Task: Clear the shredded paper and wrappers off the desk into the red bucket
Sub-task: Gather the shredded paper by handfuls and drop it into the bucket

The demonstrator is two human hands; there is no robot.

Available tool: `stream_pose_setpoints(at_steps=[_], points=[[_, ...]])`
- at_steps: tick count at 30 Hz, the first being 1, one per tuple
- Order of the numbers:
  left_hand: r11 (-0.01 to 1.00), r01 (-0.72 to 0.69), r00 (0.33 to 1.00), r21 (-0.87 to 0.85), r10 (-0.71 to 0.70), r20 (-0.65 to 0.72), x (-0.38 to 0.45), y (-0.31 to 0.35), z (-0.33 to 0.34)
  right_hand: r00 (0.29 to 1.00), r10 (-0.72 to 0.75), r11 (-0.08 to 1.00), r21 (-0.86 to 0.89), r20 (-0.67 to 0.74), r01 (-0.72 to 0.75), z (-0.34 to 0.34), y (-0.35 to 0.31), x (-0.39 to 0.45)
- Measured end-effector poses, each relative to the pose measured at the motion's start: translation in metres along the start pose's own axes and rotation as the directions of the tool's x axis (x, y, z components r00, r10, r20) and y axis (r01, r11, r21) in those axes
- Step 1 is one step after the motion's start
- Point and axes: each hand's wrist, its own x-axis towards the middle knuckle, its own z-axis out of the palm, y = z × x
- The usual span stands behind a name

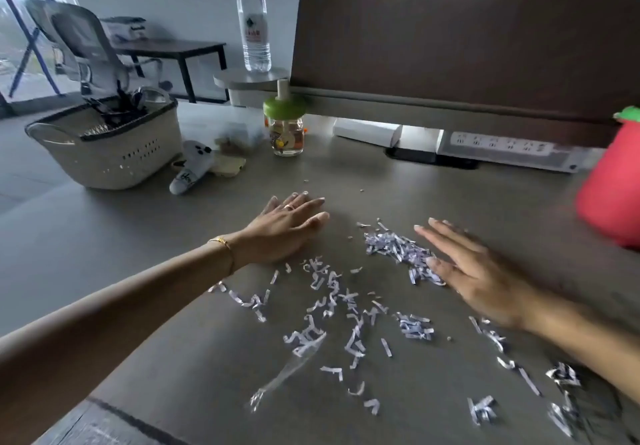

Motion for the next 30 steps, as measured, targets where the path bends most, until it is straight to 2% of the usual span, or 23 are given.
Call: stream_pose_setpoints(at_steps=[3, 5, 8, 10, 13, 18, 23, 26, 30], points=[[0.983, -0.183, 0.98, -0.035, 0.185, 0.068, -0.036, 0.028, 0.01, 0.992, 0.121, 0.991, -0.056, 0.035, -0.119, 0.004, 0.003, -0.014], [0.959, -0.28, 0.955, -0.047, 0.283, 0.089, -0.059, 0.046, 0.014, 0.99, 0.131, 0.987, -0.101, 0.043, -0.126, 0.007, -0.008, -0.012], [0.929, -0.367, 0.922, -0.04, 0.369, 0.115, -0.085, 0.063, 0.016, 0.997, 0.026, 0.997, -0.08, 0.068, -0.021, 0.016, -0.03, -0.002], [0.931, -0.363, 0.923, 0.031, 0.356, 0.144, -0.092, 0.065, 0.019, 0.99, -0.075, 0.994, -0.066, 0.121, 0.083, 0.021, -0.041, 0.001], [0.953, -0.297, 0.954, 0.054, 0.294, 0.063, -0.081, 0.067, 0.027, 0.977, -0.148, 0.989, 0.036, 0.154, 0.145, 0.016, -0.044, -0.01], [0.975, -0.215, 0.97, 0.055, 0.219, -0.108, -0.022, 0.087, 0.037, 0.998, -0.047, 0.999, -0.001, 0.04, 0.047, 0.004, -0.027, -0.047], [0.933, -0.312, 0.889, 0.179, 0.353, -0.291, -0.002, 0.1, 0.041, 0.994, 0.065, 0.995, -0.078, 0.084, -0.059, 0.004, -0.032, -0.069], [0.896, -0.405, 0.84, 0.181, 0.443, -0.313, -0.003, 0.095, 0.043, 0.99, 0.097, 0.985, -0.152, 0.103, -0.081, 0.013, -0.039, -0.063], [0.867, -0.419, 0.813, 0.27, 0.491, -0.314, -0.003, 0.092, 0.041, 0.997, 0.036, 0.98, -0.199, 0.074, -0.021, 0.024, -0.047, -0.036]])
